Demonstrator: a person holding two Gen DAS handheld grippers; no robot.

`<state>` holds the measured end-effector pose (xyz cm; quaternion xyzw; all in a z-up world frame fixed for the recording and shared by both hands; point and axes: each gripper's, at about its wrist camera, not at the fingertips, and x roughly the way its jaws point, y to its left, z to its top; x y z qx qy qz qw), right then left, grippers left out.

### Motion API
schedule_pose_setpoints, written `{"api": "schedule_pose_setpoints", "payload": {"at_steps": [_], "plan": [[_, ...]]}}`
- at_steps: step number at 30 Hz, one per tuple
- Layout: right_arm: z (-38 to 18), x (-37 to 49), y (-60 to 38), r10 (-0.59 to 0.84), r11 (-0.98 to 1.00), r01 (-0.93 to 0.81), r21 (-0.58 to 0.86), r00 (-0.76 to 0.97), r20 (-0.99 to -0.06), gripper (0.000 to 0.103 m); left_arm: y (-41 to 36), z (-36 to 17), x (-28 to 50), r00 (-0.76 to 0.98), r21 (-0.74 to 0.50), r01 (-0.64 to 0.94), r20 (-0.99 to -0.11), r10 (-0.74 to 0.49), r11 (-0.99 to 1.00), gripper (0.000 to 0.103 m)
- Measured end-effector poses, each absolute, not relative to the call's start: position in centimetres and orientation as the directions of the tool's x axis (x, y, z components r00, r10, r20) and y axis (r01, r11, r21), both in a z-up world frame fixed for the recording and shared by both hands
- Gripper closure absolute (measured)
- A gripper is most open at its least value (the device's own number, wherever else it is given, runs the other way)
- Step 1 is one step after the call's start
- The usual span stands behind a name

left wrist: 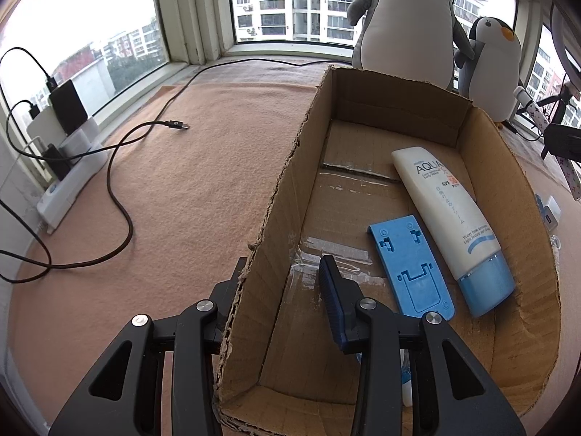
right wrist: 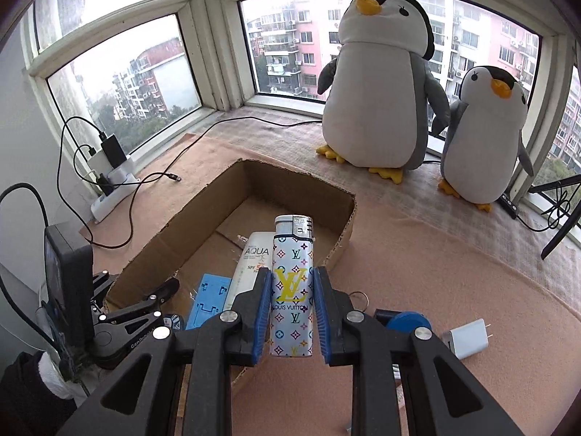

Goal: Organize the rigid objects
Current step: 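Carry the lighter with the right gripper into the box and release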

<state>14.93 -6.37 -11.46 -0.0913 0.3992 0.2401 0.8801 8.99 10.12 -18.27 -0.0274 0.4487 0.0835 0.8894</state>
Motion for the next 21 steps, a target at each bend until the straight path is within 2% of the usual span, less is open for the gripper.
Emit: {"api": "schedule_pose_setpoints", "payload": {"at_steps": [21], "plan": [[-14.5, 19.2, -3.7, 0.31, 0.878, -0.477, 0.022, 0.535, -0.786, 0.082, 10.1, -18.3, 9.2, 0.585, 0.024, -0.175, -0.802, 0.124, 0.984, 0.066]]}}
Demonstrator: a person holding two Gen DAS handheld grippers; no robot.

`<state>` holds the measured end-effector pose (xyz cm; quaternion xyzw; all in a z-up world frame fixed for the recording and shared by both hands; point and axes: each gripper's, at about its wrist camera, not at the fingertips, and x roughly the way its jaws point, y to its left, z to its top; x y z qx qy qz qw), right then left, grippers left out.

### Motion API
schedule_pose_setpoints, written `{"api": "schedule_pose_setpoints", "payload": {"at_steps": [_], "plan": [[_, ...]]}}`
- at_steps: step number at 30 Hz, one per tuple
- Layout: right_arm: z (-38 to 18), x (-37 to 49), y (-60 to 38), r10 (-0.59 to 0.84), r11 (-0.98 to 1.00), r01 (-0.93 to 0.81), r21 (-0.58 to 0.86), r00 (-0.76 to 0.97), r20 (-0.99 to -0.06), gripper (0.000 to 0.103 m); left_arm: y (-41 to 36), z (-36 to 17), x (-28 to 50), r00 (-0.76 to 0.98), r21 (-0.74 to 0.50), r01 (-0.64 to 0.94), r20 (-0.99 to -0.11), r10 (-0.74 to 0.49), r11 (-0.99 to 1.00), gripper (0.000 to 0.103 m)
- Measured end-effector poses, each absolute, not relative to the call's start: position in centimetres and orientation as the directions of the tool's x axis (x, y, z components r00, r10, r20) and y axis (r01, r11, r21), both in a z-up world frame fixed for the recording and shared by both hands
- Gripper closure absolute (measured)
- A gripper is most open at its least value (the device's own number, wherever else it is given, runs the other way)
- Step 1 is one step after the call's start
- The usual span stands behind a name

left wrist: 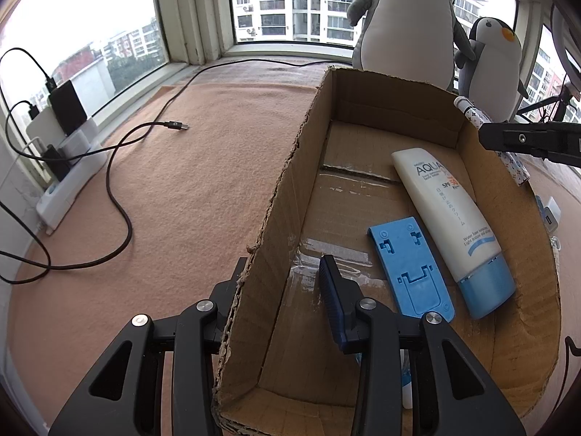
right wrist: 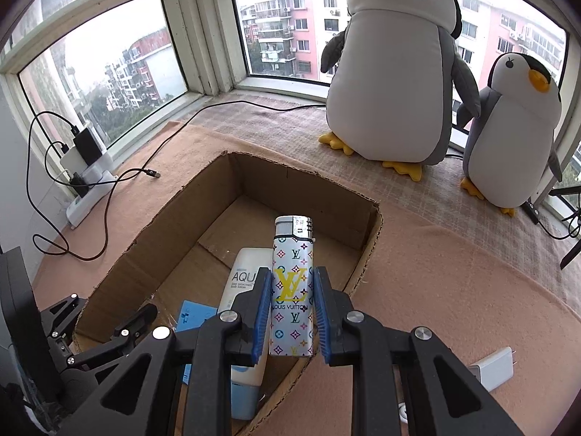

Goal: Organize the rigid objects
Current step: 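Carry the lighter with the right gripper into the box and release, then move the right gripper to the pink lotion tube and grasp it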

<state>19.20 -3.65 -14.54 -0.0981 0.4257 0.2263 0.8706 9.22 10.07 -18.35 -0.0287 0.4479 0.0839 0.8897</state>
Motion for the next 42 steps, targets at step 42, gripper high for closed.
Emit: {"api": "schedule_pose_setpoints", "payload": {"at_steps": [42], "plan": [[-13.2, 14.3, -18.6, 0.24, 0.957, -0.271, 0.101, 0.547, -0.802, 0.061, 10.1, -18.4, 9.4, 0.585, 0.027, -0.172, -0.801, 0.125, 0.985, 0.066]]}}
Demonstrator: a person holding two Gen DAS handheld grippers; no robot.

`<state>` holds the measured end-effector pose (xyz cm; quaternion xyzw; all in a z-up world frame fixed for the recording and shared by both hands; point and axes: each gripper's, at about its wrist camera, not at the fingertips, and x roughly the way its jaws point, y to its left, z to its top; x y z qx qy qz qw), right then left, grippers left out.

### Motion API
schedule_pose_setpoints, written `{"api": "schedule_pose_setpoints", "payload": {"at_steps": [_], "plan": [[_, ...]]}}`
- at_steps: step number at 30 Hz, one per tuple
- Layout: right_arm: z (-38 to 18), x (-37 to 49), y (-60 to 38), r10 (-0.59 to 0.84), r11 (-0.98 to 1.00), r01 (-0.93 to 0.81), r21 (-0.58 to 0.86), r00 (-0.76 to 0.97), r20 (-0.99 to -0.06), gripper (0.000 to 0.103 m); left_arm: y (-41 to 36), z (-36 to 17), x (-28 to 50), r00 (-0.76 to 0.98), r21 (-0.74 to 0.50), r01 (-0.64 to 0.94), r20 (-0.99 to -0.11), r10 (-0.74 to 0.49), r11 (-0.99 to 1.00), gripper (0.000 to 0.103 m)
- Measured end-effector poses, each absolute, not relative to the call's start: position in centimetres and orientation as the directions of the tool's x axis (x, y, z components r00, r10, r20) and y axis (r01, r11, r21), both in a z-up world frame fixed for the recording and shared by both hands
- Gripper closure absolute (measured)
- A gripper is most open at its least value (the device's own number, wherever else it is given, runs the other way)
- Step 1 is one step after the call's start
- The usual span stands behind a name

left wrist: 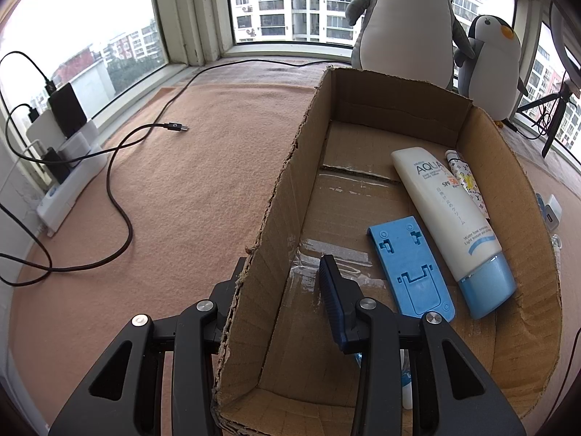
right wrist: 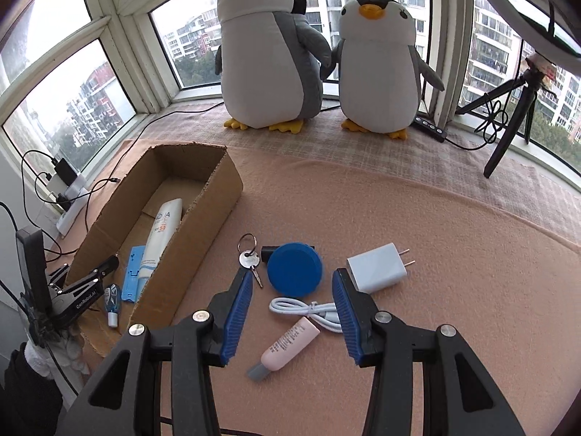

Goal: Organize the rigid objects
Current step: 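Move the right gripper to the pink lotion tube and grasp it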

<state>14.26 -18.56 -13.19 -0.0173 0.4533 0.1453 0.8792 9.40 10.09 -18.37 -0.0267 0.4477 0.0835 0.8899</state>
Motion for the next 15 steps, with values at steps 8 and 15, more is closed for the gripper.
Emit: {"api": "schedule_pose_setpoints", "payload": {"at_steps": [8, 15], "plan": [[-16.7, 12.5, -19.5, 0.251, 0.963, -0.203, 0.174, 0.459, -0.852, 0.061, 10.1, -18.4, 9.4, 0.586, 0.027, -0.172, -0.801, 0.124, 0.985, 0.066], [-18.2, 12.7, -18.6, 0.238, 0.968, -0.175, 0.179, 0.426, -0.873, 0.062, 10.1, -18.3, 9.4, 0.587, 0.024, -0.173, -0.8, 0.123, 0.985, 0.066]]}}
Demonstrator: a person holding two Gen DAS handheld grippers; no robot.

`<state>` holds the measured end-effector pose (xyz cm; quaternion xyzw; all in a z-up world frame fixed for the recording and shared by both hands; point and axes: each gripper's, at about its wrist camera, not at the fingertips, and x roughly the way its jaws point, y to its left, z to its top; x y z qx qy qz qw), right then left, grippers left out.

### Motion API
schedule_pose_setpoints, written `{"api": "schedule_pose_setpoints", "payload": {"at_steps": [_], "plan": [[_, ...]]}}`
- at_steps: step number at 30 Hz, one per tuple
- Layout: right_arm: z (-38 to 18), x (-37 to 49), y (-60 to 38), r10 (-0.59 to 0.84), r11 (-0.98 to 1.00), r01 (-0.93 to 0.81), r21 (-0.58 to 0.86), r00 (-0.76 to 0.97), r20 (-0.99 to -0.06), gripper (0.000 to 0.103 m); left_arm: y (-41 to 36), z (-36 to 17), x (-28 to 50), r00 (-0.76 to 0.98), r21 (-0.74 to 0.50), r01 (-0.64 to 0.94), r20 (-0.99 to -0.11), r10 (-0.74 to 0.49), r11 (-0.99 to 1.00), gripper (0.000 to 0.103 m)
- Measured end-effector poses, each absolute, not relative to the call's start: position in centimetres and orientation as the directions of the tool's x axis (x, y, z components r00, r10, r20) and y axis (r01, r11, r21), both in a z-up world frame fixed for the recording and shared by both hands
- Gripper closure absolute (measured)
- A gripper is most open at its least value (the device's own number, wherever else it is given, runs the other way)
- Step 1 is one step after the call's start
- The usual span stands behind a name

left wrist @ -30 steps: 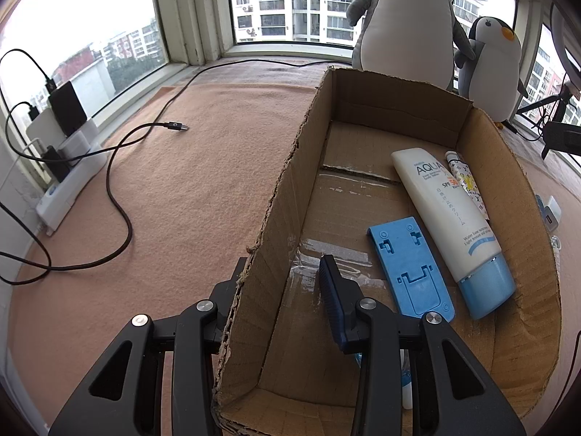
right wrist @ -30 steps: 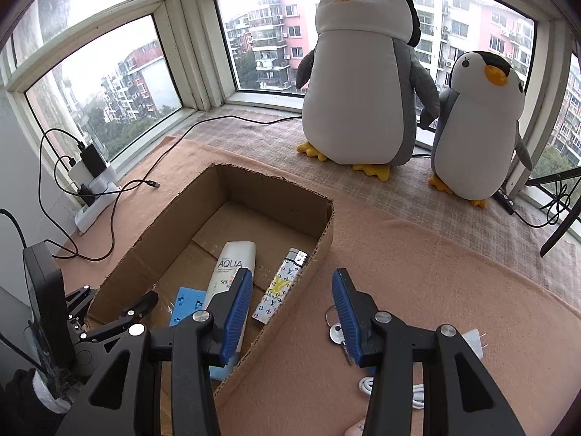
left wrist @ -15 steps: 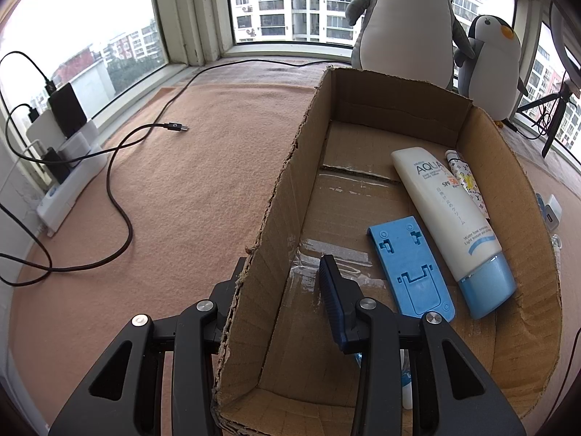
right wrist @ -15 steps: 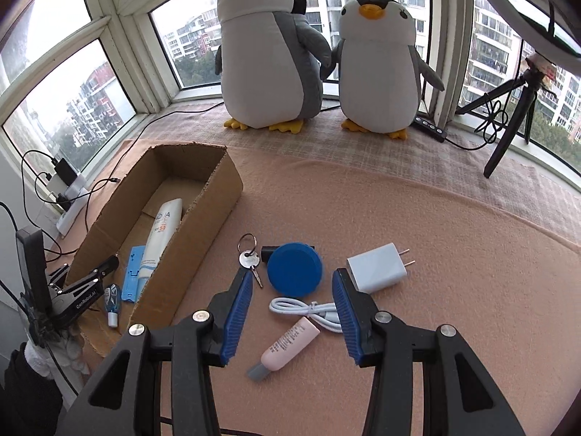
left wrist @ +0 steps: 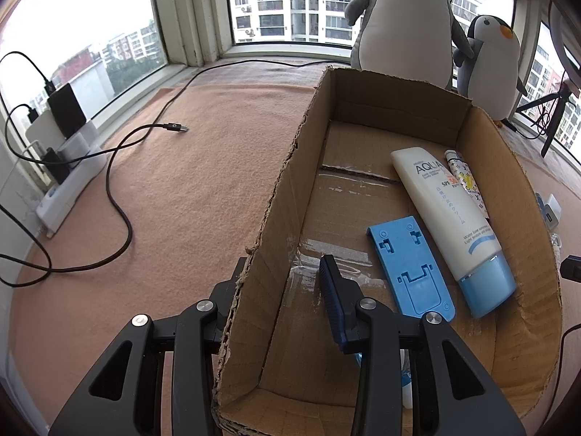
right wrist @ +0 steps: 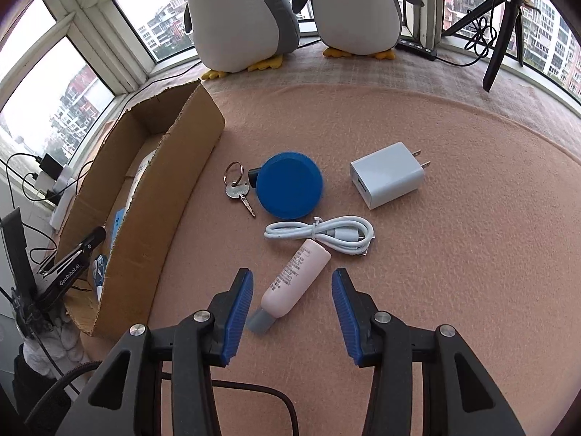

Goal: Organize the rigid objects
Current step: 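Move the right gripper to the pink lotion tube and grasp it, then carry the pink tube with the right gripper into the box and release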

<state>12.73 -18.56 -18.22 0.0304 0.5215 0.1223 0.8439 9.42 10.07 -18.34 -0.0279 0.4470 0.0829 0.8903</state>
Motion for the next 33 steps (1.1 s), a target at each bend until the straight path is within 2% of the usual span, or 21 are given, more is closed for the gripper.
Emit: {"api": "schedule_pose_setpoints", "payload": {"at_steps": [8, 15, 22, 33], "plan": [[-19.5, 13.6, -17.0, 0.167, 0.98, -0.17, 0.106, 0.402, -0.9, 0.065, 10.2, -18.3, 9.3, 0.589, 0.018, -0.171, -0.799, 0.117, 0.985, 0.066], [-19.9, 13.8, -17.3, 0.124, 0.979, -0.197, 0.051, 0.384, -0.915, 0.085, 10.3, -18.4, 9.2, 0.591, 0.016, -0.171, -0.798, 0.115, 0.985, 0.066], [-20.0, 12.9, -18.3, 0.11, 0.972, -0.236, 0.017, 0.385, -0.916, 0.085, 10.3, -18.4, 9.1, 0.592, 0.017, -0.171, -0.798, 0.117, 0.985, 0.066], [-18.7, 11.4, -19.5, 0.151, 0.978, -0.198, 0.071, 0.43, -0.89, 0.085, 10.3, -18.3, 9.1, 0.593, 0.015, -0.171, -0.797, 0.115, 0.985, 0.066]]}}
